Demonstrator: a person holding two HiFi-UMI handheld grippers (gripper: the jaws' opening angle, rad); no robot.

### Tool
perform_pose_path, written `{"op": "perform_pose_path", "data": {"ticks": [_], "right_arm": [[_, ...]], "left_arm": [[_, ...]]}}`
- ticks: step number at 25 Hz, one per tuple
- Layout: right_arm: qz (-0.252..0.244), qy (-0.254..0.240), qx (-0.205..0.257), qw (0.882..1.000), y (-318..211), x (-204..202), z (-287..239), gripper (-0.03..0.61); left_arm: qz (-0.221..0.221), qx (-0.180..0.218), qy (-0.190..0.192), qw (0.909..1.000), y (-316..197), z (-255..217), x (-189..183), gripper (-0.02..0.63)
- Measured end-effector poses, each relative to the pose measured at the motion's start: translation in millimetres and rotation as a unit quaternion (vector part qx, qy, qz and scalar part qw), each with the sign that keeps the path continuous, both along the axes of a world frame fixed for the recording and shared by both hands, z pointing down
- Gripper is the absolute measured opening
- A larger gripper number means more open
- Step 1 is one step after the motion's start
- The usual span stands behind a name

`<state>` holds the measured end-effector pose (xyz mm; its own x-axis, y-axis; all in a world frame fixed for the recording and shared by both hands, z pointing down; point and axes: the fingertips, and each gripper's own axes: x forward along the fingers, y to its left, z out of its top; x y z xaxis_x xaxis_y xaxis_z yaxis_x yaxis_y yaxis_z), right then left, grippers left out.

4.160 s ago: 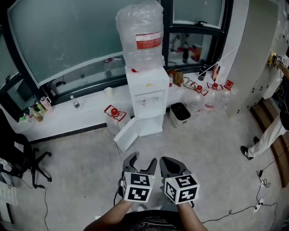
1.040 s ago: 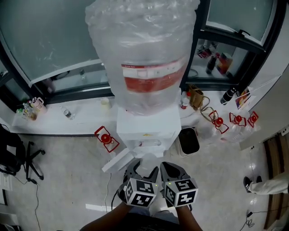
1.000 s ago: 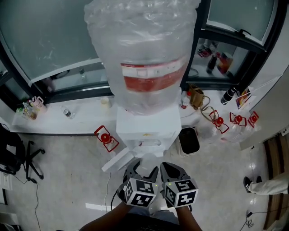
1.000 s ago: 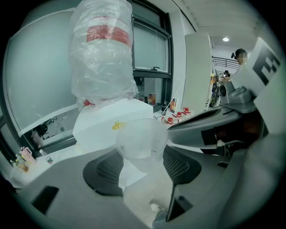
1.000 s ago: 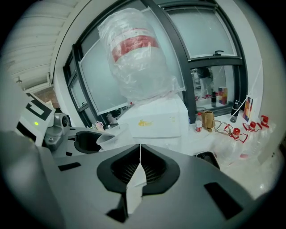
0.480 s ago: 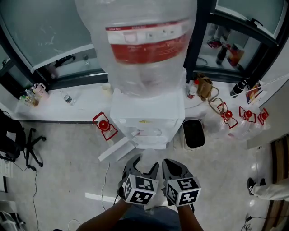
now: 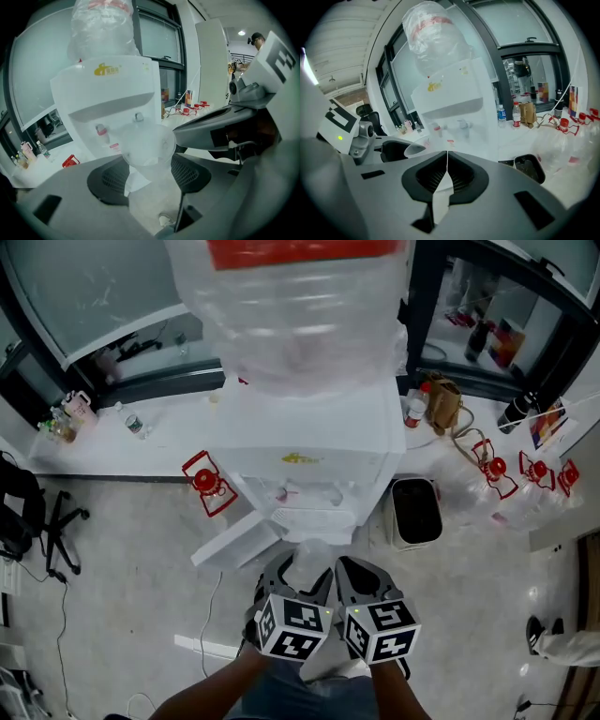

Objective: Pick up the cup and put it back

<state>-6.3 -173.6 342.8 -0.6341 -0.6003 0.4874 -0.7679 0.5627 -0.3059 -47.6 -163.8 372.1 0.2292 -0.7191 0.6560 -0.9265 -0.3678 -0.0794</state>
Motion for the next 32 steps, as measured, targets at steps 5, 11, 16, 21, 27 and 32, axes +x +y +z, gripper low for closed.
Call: {"op": "perform_pose_path", "data": {"ticks": [5, 11, 16, 21, 27, 32], "right_arm": [[-0.003, 0.002, 0.008, 1.000, -10, 0, 57, 0.021], [-0.021, 0.010, 0.026, 0.999, -16, -8, 119, 0.021], [-0.029, 0.004, 0.033, 0.999, -18, -15, 170, 0.021], [-0.040, -0.004, 0.046, 0.998, -26, -19, 211, 0.021], [-0.042, -0.011, 0.068, 0.997, -40, -22, 259, 0.021], [-0.043, -0.014, 0.088, 0.995, -49, -21, 294, 0.021]], "left_arm": [[0.013, 0.010, -0.011, 0.9998, -9, 52, -1, 0.285], [0.010, 0.016, -0.004, 0.9998, -14, 117, -11, 0.285], [0.028, 0.028, -0.017, 0.9991, -20, 165, -18, 0.285], [0.032, 0.024, -0.015, 0.9991, -28, 204, -20, 0.285], [0.039, 0.028, -0.024, 0.9986, -44, 257, -28, 0.285], [0.027, 0.033, -0.017, 0.9990, -55, 303, -31, 0.285]]}}
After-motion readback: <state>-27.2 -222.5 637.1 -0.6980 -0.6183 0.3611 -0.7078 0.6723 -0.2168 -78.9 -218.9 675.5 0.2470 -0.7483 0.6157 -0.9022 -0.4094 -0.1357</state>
